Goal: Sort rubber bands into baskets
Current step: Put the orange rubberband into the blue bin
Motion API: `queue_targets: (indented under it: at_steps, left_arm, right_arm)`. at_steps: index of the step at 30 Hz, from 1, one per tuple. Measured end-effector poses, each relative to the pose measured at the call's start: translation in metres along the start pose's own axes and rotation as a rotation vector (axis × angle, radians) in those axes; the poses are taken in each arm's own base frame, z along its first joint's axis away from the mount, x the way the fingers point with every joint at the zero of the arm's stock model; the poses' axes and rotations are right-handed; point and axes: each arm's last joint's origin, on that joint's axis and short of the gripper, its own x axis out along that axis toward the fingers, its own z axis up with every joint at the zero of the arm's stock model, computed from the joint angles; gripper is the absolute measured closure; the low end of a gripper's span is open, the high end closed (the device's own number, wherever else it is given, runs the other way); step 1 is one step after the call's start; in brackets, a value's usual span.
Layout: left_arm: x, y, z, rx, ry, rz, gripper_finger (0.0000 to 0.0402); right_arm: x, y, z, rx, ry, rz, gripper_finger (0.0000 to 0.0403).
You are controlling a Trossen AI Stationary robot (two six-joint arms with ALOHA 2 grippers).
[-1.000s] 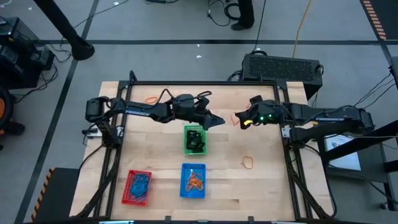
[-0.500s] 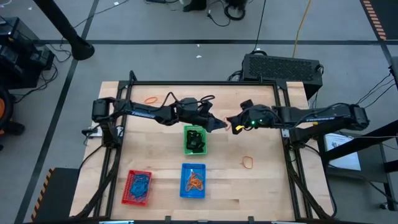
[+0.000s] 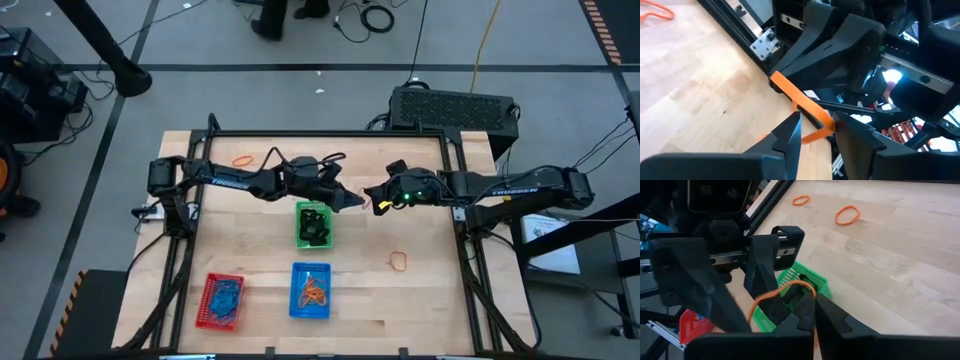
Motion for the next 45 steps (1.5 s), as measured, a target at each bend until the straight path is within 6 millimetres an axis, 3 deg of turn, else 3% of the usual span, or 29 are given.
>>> queue_targets:
  at_steps: [7,13,15,21,26,34,41,45]
  left_arm:
    - [0.0,0.001,0.0,0.011,-0.004,0.011,0.0316]
    - [0.0,0.001,0.0,0.033,-0.004,0.012,0.0389]
    - [0.0,0.001,0.0,0.034,-0.007,0.015,0.0393]
    - [0.001,-0.001,-0.002,0.058,0.003,0.008,0.0397]
    - [0.004,-0.006,-0.016,0.059,0.062,0.022,0.0398]
    - [0.007,-0.024,-0.064,0.079,0.288,0.096,0.0399]
    - [0.005,-0.067,-0.136,0.022,0.494,0.08,0.04]
    - [-0.005,-0.084,-0.178,-0.022,0.57,0.197,0.04]
  right_arm:
    - [0.0,0.0,0.0,0.013,0.004,0.006,0.0402]
    - [0.0,0.002,-0.001,-0.013,0.054,0.055,0.0403]
    - [0.0,0.002,-0.001,-0.018,0.058,0.058,0.0399]
    - [-0.006,0.003,0.0,-0.034,0.07,0.09,0.0348]
    - [-0.016,0.004,0.002,-0.055,0.092,0.151,0.0292]
    - [-0.036,0.007,0.002,-0.108,0.192,0.312,0.0238]
    - [-0.044,0.003,-0.011,-0.233,0.298,0.286,0.0232]
    - [-0.042,-0.001,-0.02,-0.295,0.367,0.241,0.0232]
